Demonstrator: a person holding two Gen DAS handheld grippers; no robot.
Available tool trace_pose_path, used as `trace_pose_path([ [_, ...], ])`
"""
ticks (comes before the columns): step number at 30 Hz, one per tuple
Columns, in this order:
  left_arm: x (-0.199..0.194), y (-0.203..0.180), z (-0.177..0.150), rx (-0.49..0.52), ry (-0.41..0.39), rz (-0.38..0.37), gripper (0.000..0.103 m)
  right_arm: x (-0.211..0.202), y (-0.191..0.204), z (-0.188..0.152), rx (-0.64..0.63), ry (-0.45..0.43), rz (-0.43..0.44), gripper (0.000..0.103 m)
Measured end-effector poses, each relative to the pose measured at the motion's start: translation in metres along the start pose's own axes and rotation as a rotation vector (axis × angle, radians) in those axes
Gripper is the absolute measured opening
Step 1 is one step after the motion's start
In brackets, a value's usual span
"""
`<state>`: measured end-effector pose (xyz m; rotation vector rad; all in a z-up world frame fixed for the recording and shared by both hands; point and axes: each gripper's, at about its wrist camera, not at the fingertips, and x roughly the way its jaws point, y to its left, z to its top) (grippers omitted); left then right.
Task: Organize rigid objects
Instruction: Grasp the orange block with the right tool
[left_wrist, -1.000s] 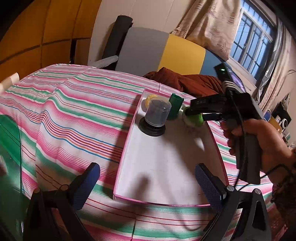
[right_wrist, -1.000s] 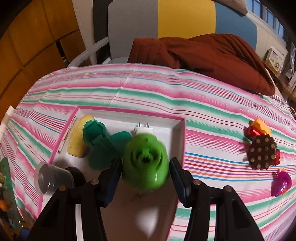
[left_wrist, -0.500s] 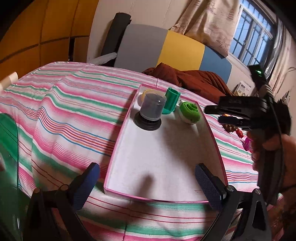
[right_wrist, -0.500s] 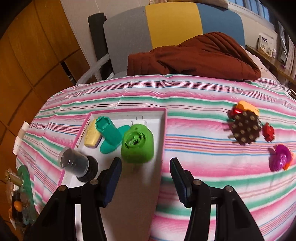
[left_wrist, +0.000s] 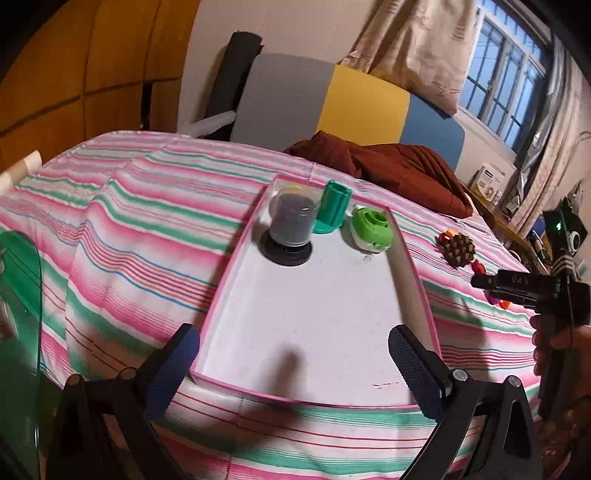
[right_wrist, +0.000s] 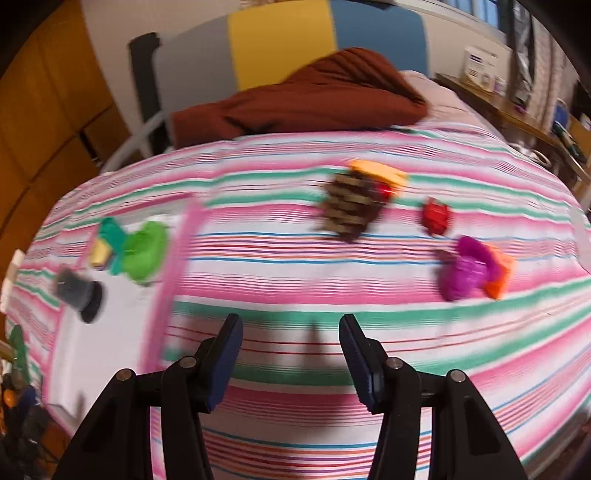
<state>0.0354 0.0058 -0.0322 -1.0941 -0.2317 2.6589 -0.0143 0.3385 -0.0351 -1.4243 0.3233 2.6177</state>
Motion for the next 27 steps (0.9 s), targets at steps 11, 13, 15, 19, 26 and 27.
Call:
trace_pose_path([
  [11,-0.007,-0.038,-0.002,0.115,-0.024,-0.011,0.103,-0.007,-0.126,0.042,0.141,-0.155,-0.045,0.056],
  [13,-0.008,-0.045,-0.004,0.142,-0.029,-0.008,0.103,0.004,-0.135,0.043,0.161,-0.118,-0.052,0.056],
  [15,-0.008,-0.051,-0.005,0.167,-0.034,-0.004,0.103,0.017,-0.136,0.045,0.195,-0.023,0.021,0.058],
  [19,-0.007,-0.060,-0.007,0.193,-0.039,-0.003,0.103,0.015,-0.108,0.042,0.174,0.032,0.398,0.058],
  [26,-0.007,-0.073,-0.011,0.239,-0.043,-0.014,0.103,-0.025,-0.135,0.050,0.161,-0.220,-0.044,0.058],
  [27,-0.008,-0.074,-0.011,0.242,-0.042,-0.016,0.103,-0.024,-0.141,0.050,0.179,-0.216,-0.087,0.058],
])
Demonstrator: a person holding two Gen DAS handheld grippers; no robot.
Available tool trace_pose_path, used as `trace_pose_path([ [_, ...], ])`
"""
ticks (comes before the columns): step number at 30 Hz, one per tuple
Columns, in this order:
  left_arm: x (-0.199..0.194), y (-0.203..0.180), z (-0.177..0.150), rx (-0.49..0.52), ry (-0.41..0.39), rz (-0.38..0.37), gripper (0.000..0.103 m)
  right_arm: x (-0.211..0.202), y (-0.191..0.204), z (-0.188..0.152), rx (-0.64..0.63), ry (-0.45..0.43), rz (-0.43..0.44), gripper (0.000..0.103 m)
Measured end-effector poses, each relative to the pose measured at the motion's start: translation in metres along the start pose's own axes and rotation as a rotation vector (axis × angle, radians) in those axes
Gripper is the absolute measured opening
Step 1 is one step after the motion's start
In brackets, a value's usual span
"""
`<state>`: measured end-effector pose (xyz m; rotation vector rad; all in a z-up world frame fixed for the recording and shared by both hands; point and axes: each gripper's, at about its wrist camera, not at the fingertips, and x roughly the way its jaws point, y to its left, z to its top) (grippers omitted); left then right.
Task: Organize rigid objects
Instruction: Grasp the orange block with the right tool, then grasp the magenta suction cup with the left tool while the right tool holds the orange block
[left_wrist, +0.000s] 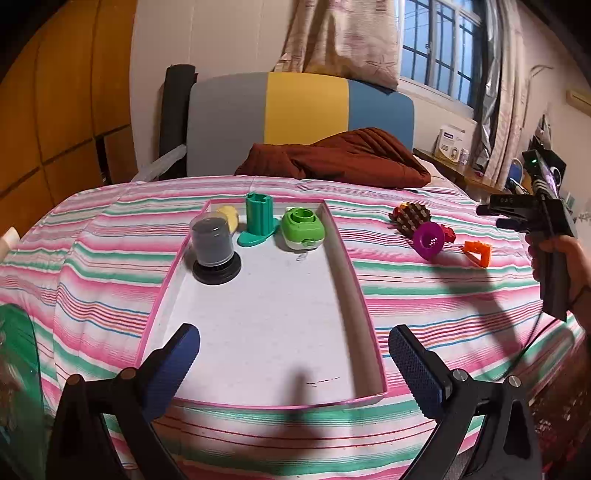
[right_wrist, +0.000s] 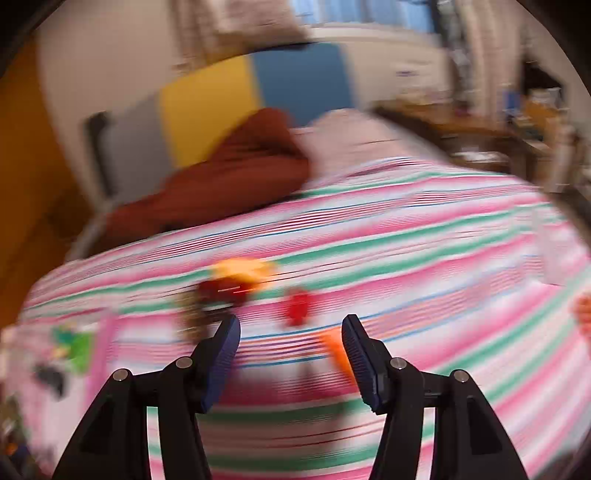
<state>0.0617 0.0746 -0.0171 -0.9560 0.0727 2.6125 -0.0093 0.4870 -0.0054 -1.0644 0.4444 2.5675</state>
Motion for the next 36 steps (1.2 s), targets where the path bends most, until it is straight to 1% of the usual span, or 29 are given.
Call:
trace_pose_path([
  [1,0.000,-0.002,0.000,0.005,0.002,0.000,0.103,0.004,-0.008,0.001,0.025,0.014,-0.035,0.058],
  [2,0.000,-0.002,0.000,0.008,0.002,0.001,0.103,0.009,-0.016,0.002,0.055,0.041,-0.041,0.058],
  [3,-0.001,-0.003,0.000,0.010,0.000,0.000,0.103,0.015,-0.022,0.003,0.082,0.069,-0.030,0.058],
  [5,-0.002,-0.004,0.000,0.016,-0.004,0.001,0.103,0.026,-0.026,0.002,0.094,0.117,-0.009,0.059],
  [6,-0.003,-0.004,0.001,0.017,-0.007,0.002,0.103,0.035,-0.025,0.001,0.075,0.158,-0.018,0.059],
  [8,-0.004,-0.005,0.002,0.017,-0.014,-0.001,0.103,0.047,-0.020,-0.002,0.034,0.207,-0.057,0.059],
  [9,-0.005,-0.005,0.002,0.018,-0.015,0.000,0.103,0.057,-0.017,-0.004,-0.007,0.251,-0.092,0.059],
  [11,-0.005,-0.007,0.003,0.023,-0.018,-0.002,0.103,0.065,-0.017,-0.013,-0.047,0.295,-0.143,0.059],
  [12,-0.005,-0.008,0.004,0.025,-0.019,-0.004,0.103,0.072,-0.018,-0.015,-0.048,0.314,-0.133,0.058],
  [13,-0.005,-0.011,0.006,0.029,-0.021,-0.009,0.103,0.071,-0.022,-0.017,-0.036,0.318,-0.119,0.048],
  [16,-0.004,-0.020,0.013,0.042,-0.031,-0.022,0.103,0.070,-0.031,-0.020,0.037,0.325,-0.042,0.025],
  [17,-0.003,-0.024,0.016,0.044,-0.034,-0.030,0.103,0.069,-0.032,-0.021,0.055,0.335,-0.021,0.023],
  [21,0.009,-0.049,0.037,0.072,-0.038,-0.044,0.103,0.062,-0.036,-0.027,0.089,0.351,-0.006,0.023],
  [24,0.025,-0.078,0.055,0.114,-0.033,-0.052,0.103,0.057,-0.039,-0.030,0.118,0.359,0.010,0.023],
  [26,0.043,-0.103,0.067,0.154,-0.014,-0.078,0.103,0.057,-0.043,-0.028,0.137,0.363,0.019,0.023],
  [29,0.070,-0.139,0.085,0.212,0.012,-0.089,0.103,0.054,-0.045,-0.029,0.147,0.366,0.022,0.023],
  [33,0.110,-0.183,0.104,0.314,0.052,-0.065,0.103,0.053,-0.043,-0.029,0.127,0.370,0.011,0.023],
  [34,0.125,-0.194,0.109,0.339,0.078,-0.058,0.103,0.052,-0.042,-0.029,0.120,0.370,0.007,0.023],
  [36,0.142,-0.207,0.114,0.360,0.101,-0.048,0.103,0.054,-0.040,-0.028,0.107,0.373,-0.001,0.023],
])
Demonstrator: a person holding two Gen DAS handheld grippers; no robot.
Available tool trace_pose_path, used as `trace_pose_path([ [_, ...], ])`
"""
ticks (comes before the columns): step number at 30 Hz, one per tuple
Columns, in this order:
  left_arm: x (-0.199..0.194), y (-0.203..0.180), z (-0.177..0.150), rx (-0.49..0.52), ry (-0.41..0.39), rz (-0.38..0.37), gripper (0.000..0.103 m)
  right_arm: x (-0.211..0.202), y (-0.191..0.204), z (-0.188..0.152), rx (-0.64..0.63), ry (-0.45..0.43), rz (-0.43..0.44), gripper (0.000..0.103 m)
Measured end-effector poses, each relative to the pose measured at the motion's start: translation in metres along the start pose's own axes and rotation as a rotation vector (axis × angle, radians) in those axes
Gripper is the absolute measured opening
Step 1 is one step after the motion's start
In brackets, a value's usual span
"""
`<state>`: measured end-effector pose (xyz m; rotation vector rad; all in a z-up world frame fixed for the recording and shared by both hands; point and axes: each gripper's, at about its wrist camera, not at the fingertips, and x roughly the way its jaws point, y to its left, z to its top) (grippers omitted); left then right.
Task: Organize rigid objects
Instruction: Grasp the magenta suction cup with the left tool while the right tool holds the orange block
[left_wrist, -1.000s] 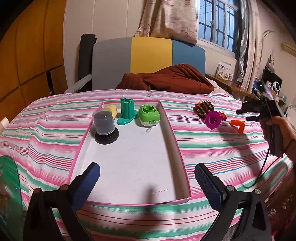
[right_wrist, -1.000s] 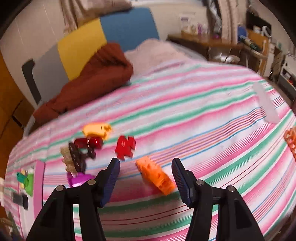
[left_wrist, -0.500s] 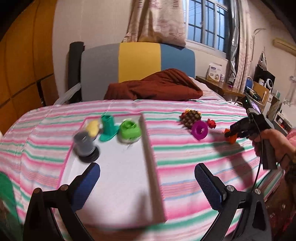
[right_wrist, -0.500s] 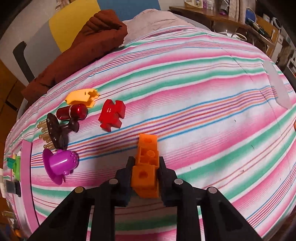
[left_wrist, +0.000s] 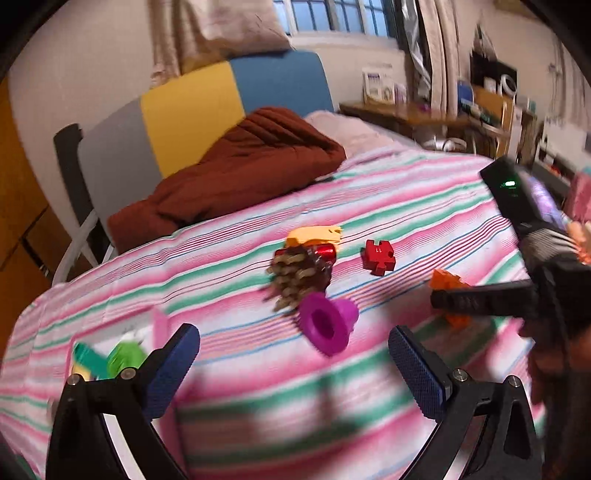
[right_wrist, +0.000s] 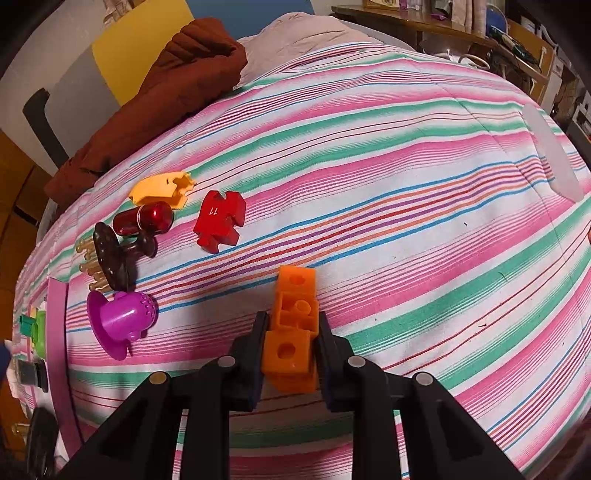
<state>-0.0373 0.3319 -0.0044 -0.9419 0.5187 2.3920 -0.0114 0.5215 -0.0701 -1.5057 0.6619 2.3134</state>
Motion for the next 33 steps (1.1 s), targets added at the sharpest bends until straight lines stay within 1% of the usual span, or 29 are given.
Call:
trace_pose_path([
  [3,0.031,-0.008,0.013,0.020,0.047,0.027,0.103,0.000,0.001,0.001,-0.014,-0.001,-0.015,0.023],
  [6,0.047,0.001,0.016,-0.007,0.081,0.061,0.103,0.000,0.003,0.000,-0.023,-0.002,-0.024,0.023],
  [10,0.054,0.027,0.013,-0.080,0.112,0.098,0.103,0.000,0.000,0.002,-0.009,0.001,-0.012,0.023],
  [12,0.050,0.039,0.008,-0.117,0.121,0.112,0.103,0.001,0.000,0.003,-0.003,0.001,-0.008,0.023],
  [15,0.042,0.058,-0.006,-0.183,0.133,0.115,0.103,0.000,0.000,0.003,-0.007,0.000,-0.011,0.023],
  [19,0.043,0.080,-0.021,-0.285,0.170,0.108,0.103,0.000,0.000,0.002,-0.015,-0.001,-0.019,0.023],
  [23,0.046,0.103,-0.028,-0.382,0.198,0.139,0.103,-0.001,0.000,0.000,-0.018,-0.003,-0.021,0.023],
  [26,0.047,0.116,-0.027,-0.440,0.199,0.118,0.103,0.000,0.000,0.000,-0.017,-0.002,-0.021,0.023],
  [28,0.047,0.121,-0.023,-0.452,0.187,0.101,0.103,0.000,0.001,0.000,-0.021,-0.002,-0.024,0.023],
  [31,0.046,0.121,-0.022,-0.456,0.187,0.019,0.103,0.001,0.002,0.000,-0.025,-0.004,-0.026,0.023],
  [33,0.037,0.114,-0.026,-0.451,0.173,-0.014,0.103,-0.001,0.000,0.000,-0.022,-0.004,-0.023,0.023],
])
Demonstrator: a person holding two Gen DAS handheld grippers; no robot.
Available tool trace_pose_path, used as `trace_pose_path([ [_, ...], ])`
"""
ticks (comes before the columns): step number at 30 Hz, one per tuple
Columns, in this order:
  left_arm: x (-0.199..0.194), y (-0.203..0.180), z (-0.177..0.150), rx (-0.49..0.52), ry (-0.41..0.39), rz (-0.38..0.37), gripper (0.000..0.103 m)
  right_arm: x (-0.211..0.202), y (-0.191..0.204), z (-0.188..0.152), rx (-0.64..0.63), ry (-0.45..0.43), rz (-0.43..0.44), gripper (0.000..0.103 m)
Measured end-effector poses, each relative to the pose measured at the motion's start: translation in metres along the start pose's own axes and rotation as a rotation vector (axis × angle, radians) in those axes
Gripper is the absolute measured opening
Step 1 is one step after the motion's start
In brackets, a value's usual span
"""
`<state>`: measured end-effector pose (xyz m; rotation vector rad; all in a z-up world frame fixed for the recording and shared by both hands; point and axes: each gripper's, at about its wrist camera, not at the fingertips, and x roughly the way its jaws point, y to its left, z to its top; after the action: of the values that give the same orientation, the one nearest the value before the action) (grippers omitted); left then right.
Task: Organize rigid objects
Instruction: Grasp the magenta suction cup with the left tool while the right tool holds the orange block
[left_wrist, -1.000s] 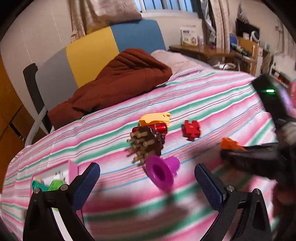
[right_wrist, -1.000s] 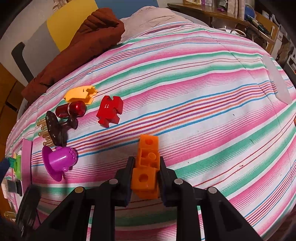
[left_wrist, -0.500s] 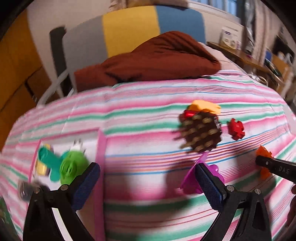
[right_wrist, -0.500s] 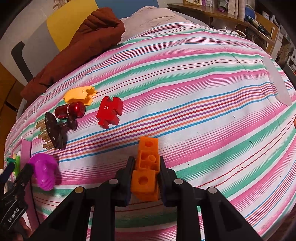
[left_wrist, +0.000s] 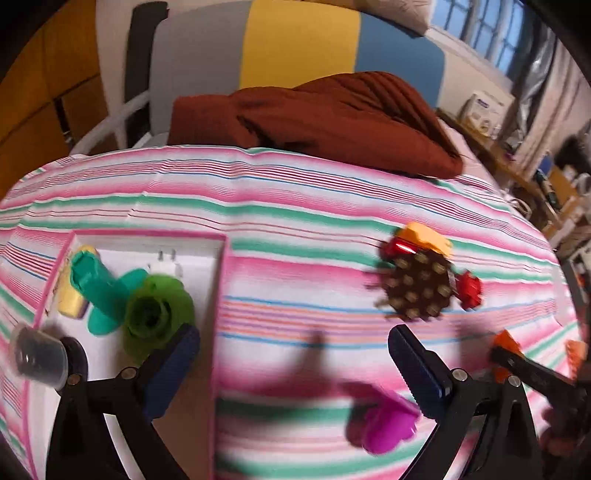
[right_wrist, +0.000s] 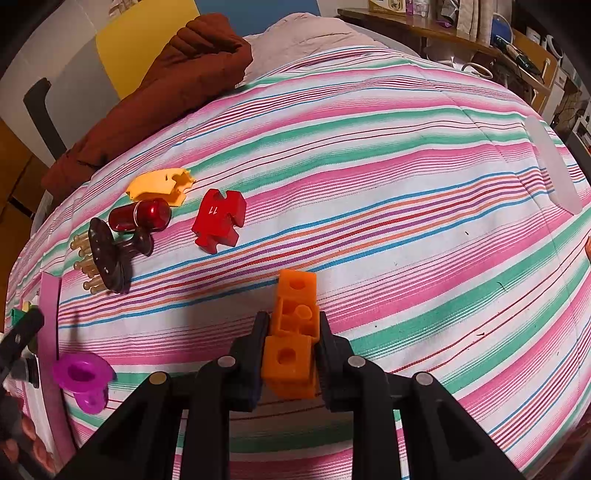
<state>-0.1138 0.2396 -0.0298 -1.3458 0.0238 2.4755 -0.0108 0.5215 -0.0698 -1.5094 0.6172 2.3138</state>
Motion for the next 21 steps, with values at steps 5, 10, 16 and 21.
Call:
trace_pose_path([
  [5,-0.034,-0.011,-0.051,0.033,-0.059,-0.092,0.103,0.002,0.003,0.001,0.000,0.001,-0.003,0.023],
  [10,-0.029,-0.044,-0.088,0.221,-0.074,-0.078,0.103,0.003,0.004,0.001,-0.002,-0.001,-0.005,0.023],
  [16,-0.010,-0.055,-0.097,0.332,-0.084,-0.100,0.082,0.006,0.006,0.003,-0.004,0.000,-0.007,0.023],
  [21,-0.001,-0.056,-0.095,0.397,-0.077,-0.153,0.049,0.005,0.005,0.002,-0.002,-0.001,-0.004,0.023],
])
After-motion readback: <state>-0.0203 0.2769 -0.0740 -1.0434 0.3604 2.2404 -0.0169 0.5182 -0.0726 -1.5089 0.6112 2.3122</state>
